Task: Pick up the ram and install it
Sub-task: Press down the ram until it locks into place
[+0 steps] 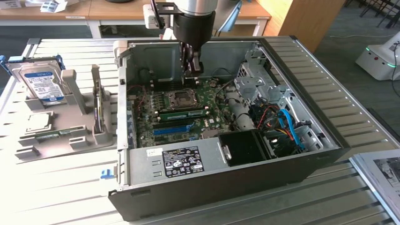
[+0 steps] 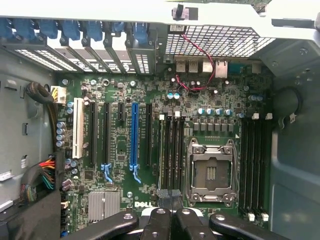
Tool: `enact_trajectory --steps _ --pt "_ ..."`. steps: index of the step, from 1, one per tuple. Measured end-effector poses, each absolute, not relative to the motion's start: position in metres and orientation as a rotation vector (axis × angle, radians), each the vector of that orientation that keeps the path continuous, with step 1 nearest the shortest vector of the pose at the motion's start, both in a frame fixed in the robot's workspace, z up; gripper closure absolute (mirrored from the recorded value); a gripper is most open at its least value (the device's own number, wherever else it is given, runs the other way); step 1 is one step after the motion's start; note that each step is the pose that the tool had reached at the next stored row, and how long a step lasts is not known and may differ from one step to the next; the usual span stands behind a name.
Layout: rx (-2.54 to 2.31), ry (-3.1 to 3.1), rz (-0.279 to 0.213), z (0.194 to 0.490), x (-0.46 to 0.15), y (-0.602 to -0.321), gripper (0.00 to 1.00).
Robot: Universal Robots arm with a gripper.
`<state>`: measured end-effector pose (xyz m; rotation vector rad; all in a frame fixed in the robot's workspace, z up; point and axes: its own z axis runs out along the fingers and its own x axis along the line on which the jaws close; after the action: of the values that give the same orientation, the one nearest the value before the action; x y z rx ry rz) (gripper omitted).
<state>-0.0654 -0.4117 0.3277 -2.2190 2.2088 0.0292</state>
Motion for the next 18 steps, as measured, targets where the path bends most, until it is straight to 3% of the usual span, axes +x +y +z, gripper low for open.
enact_trajectory --steps 18 --pt "-2.184 2.243 0.029 0.3278 -0.0654 -0.4117 0.90"
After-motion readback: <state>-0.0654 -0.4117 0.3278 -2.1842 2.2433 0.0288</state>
